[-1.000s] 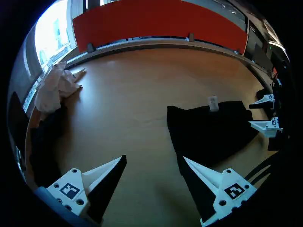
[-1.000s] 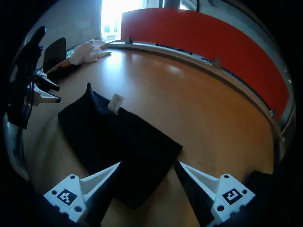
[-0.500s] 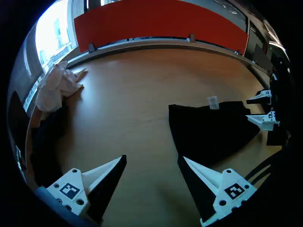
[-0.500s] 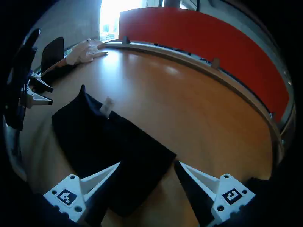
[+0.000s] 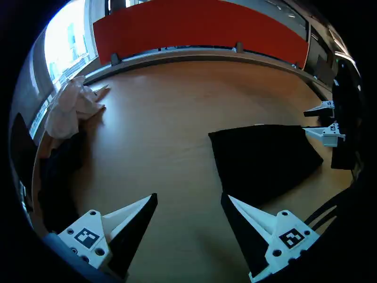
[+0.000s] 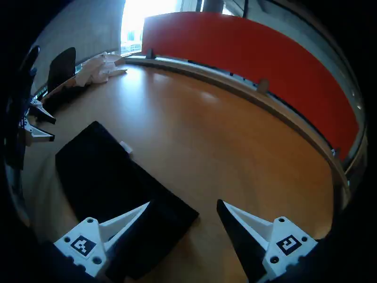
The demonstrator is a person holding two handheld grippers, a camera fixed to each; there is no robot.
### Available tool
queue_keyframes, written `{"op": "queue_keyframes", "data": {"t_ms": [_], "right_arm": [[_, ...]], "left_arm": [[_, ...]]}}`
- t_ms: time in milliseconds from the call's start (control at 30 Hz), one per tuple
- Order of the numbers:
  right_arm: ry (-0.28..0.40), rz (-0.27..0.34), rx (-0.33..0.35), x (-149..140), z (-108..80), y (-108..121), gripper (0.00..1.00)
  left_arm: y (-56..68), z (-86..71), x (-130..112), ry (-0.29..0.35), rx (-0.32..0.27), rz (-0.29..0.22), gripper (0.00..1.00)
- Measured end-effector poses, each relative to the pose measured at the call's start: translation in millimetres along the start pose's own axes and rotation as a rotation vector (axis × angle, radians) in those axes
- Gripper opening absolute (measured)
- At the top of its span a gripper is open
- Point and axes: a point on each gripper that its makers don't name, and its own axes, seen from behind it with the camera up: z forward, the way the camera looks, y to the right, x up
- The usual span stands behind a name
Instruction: Fold towel
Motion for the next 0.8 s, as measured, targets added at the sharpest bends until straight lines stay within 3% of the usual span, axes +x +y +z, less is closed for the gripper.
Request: {"op": "queue_keyframes", "data": {"t_ms": [800], "right_arm": [[0.014,0.005,0.005,-1.6,-18.2,-9.4,1.00]], "left_arm": [[0.2,-6.0,-1.7,0.004,0.004,-0.001,1.00]]}}
